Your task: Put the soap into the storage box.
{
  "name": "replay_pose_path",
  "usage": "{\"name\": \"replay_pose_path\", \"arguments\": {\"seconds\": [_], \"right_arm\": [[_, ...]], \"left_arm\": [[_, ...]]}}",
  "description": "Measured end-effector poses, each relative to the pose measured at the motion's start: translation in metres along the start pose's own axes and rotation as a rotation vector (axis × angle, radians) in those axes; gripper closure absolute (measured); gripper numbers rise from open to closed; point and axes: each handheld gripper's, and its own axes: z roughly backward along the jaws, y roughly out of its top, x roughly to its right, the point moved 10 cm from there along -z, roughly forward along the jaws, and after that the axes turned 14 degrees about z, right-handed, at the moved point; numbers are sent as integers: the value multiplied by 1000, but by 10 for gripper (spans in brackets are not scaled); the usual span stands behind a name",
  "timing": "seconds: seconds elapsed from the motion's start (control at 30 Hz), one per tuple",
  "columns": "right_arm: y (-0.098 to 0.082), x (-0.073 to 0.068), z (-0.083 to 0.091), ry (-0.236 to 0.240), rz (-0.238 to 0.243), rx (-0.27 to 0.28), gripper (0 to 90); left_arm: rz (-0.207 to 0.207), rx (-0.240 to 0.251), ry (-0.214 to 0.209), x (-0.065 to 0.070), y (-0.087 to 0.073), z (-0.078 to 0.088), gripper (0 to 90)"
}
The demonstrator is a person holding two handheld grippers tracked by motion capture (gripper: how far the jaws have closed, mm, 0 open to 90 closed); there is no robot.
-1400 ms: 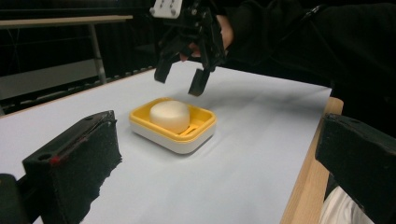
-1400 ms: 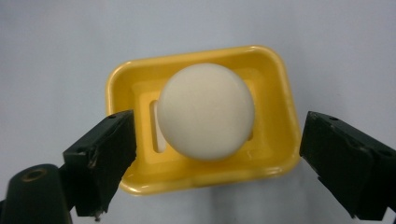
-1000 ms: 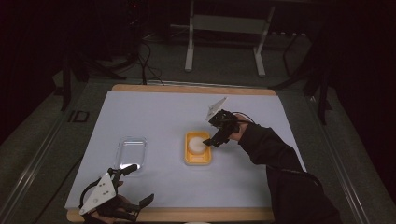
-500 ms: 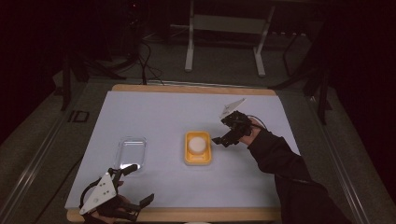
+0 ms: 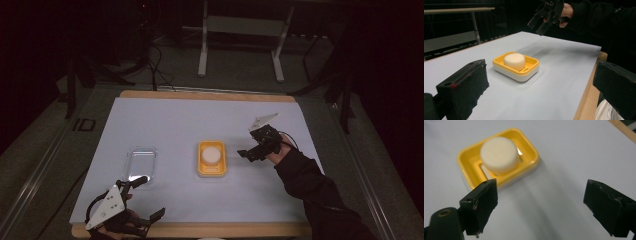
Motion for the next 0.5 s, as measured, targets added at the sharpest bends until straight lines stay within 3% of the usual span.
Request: {"name": "replay_pose_path", "arguments": {"seconds": [0.13,0.5], "right_arm": [[-10,0,5,-30,-46,3,117],[-33,-1,22,-104,-117,55,116]], "left_arm": [[-1,0,0,0,0,0,0],[1,-2,1,0,0,0,0]]}}
